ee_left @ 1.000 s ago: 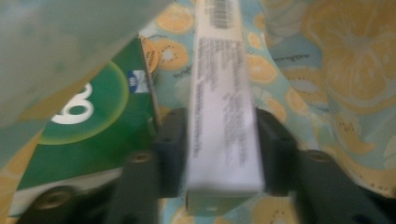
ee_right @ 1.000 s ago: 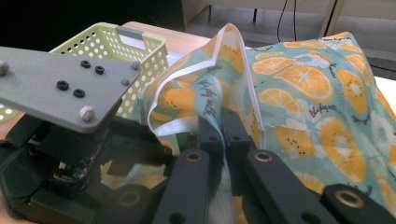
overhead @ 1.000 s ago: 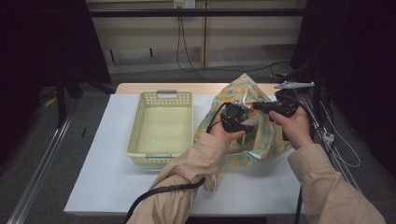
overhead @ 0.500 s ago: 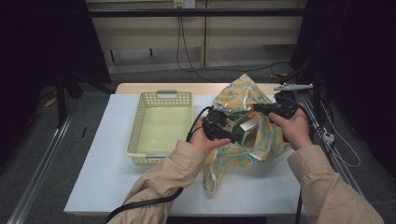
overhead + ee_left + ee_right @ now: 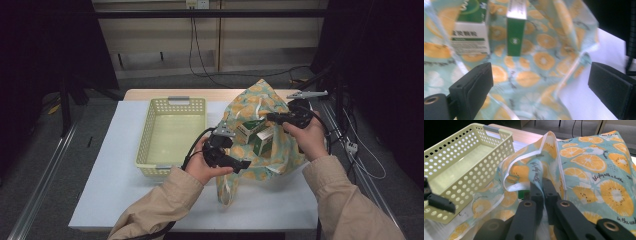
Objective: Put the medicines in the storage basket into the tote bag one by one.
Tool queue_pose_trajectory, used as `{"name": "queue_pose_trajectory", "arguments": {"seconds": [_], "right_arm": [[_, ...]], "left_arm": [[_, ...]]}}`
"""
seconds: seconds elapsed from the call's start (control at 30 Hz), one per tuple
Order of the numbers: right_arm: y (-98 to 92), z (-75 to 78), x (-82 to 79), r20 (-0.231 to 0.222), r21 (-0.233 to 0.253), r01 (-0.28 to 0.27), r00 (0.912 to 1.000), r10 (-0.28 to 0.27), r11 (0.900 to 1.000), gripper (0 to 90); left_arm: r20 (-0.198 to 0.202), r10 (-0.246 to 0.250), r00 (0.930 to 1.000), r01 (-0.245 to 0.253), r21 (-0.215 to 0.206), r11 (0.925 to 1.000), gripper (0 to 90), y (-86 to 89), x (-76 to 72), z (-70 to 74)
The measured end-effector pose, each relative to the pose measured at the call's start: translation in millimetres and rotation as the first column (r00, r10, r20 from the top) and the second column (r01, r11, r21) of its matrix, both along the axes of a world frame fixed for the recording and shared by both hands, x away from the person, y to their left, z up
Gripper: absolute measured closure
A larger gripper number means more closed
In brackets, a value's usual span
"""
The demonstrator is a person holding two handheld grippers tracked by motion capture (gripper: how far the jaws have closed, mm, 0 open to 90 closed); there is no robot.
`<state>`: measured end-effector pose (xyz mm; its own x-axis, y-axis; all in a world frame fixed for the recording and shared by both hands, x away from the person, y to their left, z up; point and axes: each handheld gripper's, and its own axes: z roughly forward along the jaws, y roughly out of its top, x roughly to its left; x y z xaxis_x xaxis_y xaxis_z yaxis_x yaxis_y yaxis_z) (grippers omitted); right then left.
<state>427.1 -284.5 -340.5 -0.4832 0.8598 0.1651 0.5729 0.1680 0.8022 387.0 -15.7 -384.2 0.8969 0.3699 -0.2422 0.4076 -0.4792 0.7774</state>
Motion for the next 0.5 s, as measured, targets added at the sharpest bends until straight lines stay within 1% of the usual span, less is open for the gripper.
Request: {"name": "queue_pose_trajectory", "arguments": {"seconds": [0.07, 0.1, 0.13, 0.17, 0.2, 0.27, 0.43, 0.47, 0.5], "right_arm": [[0.6, -0.4, 0.6, 0.0, -0.001, 0.001, 1.0, -0.001, 1.0, 89.7], [0.8, -0.6, 0.8, 0.0, -0.006, 0.001, 1.0, -0.001, 1.0, 89.7], [1.2, -0.8, 0.9, -0.003, -0.008, 0.002, 1.0, -0.002, 1.0, 89.7], [1.4, -1.0, 1.1, -0.003, -0.007, 0.004, 1.0, -0.004, 1.0, 89.6], [1.4, -1.1, 1.2, -0.003, -0.006, 0.004, 1.0, -0.004, 1.0, 89.6], [1.9, -1.1, 1.7, -0.001, -0.006, 0.005, 1.0, -0.005, 1.0, 89.7], [2.4, -0.8, 2.4, 0.0, -0.007, 0.005, 1.0, -0.005, 1.0, 89.6], [1.9, -1.0, 2.6, 0.0, -0.005, 0.005, 1.0, -0.005, 1.0, 89.6], [1.5, -1.1, 2.6, 0.0, -0.005, 0.008, 1.0, -0.008, 1.0, 89.6]], "left_arm": [[0.001, -0.008, 1.0, 0.008, 0.012, 0.9999, 6.4, 0.7, -3.4, -3.1], [0.002, -0.002, 1.0, 0.002, 0.023, 0.9997, 6.7, 0.7, -4.8, -4.7], [-0.012, -0.013, 0.9998, 0.013, 0.013, 0.9998, 6.7, 0.9, -5.1, -7.1], [-0.008, -0.006, 1.0, 0.006, 0.024, 0.9997, 7.2, 0.8, -6.1, -8.4], [-0.017, -0.015, 0.9997, 0.015, 0.021, 0.9997, 7.4, 0.3, -6.5, -11.7], [-0.025, -0.02, 0.9995, 0.02, 0.031, 0.9993, 7.5, -1.1, -7.3, -17.1], [-0.048, -0.026, 0.9985, 0.029, 0.076, 0.9967, 9.6, -6.1, -10.4, -32.7], [-0.049, -0.029, 0.9984, 0.033, 0.087, 0.9957, 10.3, -6.7, -10.7, -35.1], [-0.052, -0.021, 0.9984, 0.026, 0.089, 0.9957, 12.9, -7.2, -11.0, -37.5]]}}
